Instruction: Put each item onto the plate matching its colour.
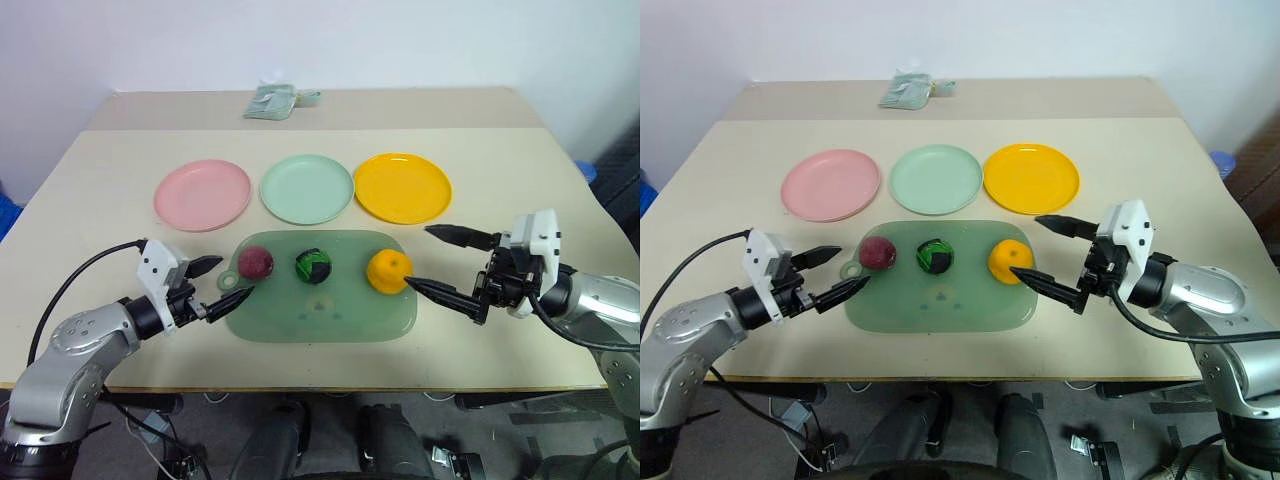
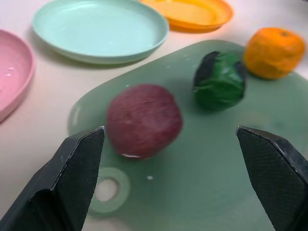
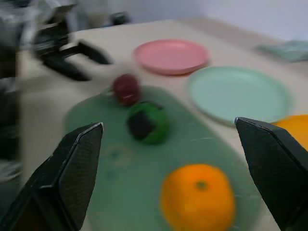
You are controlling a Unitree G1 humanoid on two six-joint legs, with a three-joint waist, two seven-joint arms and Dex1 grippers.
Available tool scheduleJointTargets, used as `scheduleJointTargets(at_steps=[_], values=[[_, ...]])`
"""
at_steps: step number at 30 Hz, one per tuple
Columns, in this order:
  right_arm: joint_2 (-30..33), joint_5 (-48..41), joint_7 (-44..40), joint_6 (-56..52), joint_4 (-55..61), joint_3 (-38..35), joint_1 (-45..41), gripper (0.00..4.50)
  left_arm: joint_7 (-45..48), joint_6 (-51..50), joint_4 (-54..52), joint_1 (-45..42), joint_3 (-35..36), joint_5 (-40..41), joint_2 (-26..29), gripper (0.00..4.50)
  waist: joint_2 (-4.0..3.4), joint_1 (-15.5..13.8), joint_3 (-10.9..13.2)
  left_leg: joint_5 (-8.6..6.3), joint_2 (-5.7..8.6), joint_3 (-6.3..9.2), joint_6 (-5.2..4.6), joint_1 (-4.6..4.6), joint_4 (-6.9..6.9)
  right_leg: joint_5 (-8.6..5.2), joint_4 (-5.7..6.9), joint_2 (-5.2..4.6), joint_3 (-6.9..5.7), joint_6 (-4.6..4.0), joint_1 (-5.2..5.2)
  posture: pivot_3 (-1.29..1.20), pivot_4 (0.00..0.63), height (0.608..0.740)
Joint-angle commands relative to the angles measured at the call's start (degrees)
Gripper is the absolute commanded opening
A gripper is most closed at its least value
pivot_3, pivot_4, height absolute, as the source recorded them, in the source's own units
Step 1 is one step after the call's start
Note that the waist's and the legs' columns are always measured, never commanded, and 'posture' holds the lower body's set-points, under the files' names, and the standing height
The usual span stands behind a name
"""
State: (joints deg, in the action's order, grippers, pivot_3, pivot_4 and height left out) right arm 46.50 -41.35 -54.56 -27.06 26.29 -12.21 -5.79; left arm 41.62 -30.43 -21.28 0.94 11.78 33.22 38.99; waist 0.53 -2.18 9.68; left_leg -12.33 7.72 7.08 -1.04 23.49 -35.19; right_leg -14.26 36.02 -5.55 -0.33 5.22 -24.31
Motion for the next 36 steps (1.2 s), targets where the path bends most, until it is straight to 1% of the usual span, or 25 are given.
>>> scheduleJointTargets(at_steps=[1, 9, 14, 23, 24, 25, 26, 29, 33, 36], values=[[1.3, 1.4, -4.5, 2.2, -2.6, 1.0, -1.5, 4.47, -1.2, 1.6, 2.2, -1.5, -1.6, -3.0, -0.9, 4.5, 0.02, -0.1, 0.0, 0.0, 0.0, -0.01, 0.0, 0.0, -0.01, 0.02, 0.0, 0.0, 0.01, 0.02, 0.0, 0.0, 0.15, 0.74], [0.1, 3.1, -5.7, 4.0, -4.0, 1.4, -2.5, 4.47, -2.1, 4.2, 5.9, -2.4, -4.4, -7.8, -3.5, 4.5, 0.02, -0.1, 0.0, -0.01, -0.01, -0.02, 0.01, -0.01, -0.03, 0.04, 0.04, 0.01, 0.02, 0.04, 0.0, 0.0, 0.15, 0.74], [-0.6, 3.8, -5.0, 4.5, -4.9, 1.6, -3.9, 4.47, -4.3, 7.2, 10.4, -6.3, -9.4, -12.0, -8.8, 4.5, 0.01, -0.2, 0.0, -0.01, -0.01, -0.03, 0.02, -0.01, -0.09, 0.09, 0.05, 0.01, 0.02, 0.08, 0.01, 0.0, 0.15, 0.74], [-1.2, 4.0, -2.8, 3.9, -3.4, 1.4, -4.2, 4.47, -6.4, 10.9, 16.9, -11.2, -10.5, -15.2, -13.5, 4.5, 0.03, -0.1, 0.0, 0.0, -0.02, -0.05, 0.02, -0.01, -0.14, 0.23, 0.08, 0.04, 0.03, 0.24, 0.0, 0.0, 0.15, 0.74], [-1.1, 3.8, -2.5, 3.6, -2.9, 1.2, -4.1, 4.5, -6.5, 11.5, 17.4, -11.4, -10.4, -15.5, -13.9, 3.97, 0.03, -0.1, 0.0, 0.0, -0.02, -0.07, 0.02, -0.02, -0.14, 0.24, 0.07, 0.03, 0.05, 0.25, 0.0, 0.0, 0.15, 0.74], [-1.1, 3.7, -2.3, 3.5, -2.5, 1.1, -3.9, 4.5, -6.5, 12.0, 17.8, -11.5, -10.2, -15.5, -14.3, 3.69, 0.03, -0.1, 0.0, 0.01, -0.02, -0.09, 0.02, -0.02, -0.14, 0.24, 0.07, 0.03, 0.05, 0.25, 0.0, 0.0, 0.15, 0.74], [-1.0, 3.5, -2.0, 3.3, -2.2, 1.0, -3.8, 4.5, -7.0, 12.3, 18.3, -11.7, -10.0, -15.7, -14.7, 3.24, 0.04, -0.1, 0.0, 0.01, -0.02, -0.09, 0.02, -0.01, -0.14, 0.24, 0.07, 0.03, 0.05, 0.26, 0.0, 0.0, 0.15, 0.74], [-1.0, 3.4, -1.2, 3.1, -1.4, 0.6, -3.2, 4.5, -8.1, 13.8, 19.1, -11.8, -8.7, -15.3, -16.1, 3.24, 0.04, -0.1, 0.0, 0.01, -0.02, -0.09, 0.01, -0.01, -0.14, 0.25, 0.07, 0.03, 0.05, 0.26, 0.0, 0.0, 0.15, 0.74], [-1.2, 3.2, -0.3, 2.8, -0.8, 0.4, -3.1, 4.5, -12.5, 15.3, 20.6, -13.7, -6.3, -15.5, -18.1, 3.24, 0.04, -0.1, 0.0, 0.01, -0.02, -0.09, 0.01, -0.01, -0.24, 0.29, 0.09, 0.04, 0.05, 0.28, 0.02, 0.0, 0.15, 0.74], [-1.6, 3.3, 0.7, 2.8, -0.6, 0.8, -3.4, 4.5, -21.6, 15.6, 25.2, -20.5, -0.4, -14.5, -20.7, 3.24, 0.1, -0.3, 0.1, 0.01, -0.02, -0.08, 0.01, -0.01, -0.32, 0.34, 0.12, 0.06, 0.05, 0.3, 0.05, 0.0, 0.15, 0.74]])
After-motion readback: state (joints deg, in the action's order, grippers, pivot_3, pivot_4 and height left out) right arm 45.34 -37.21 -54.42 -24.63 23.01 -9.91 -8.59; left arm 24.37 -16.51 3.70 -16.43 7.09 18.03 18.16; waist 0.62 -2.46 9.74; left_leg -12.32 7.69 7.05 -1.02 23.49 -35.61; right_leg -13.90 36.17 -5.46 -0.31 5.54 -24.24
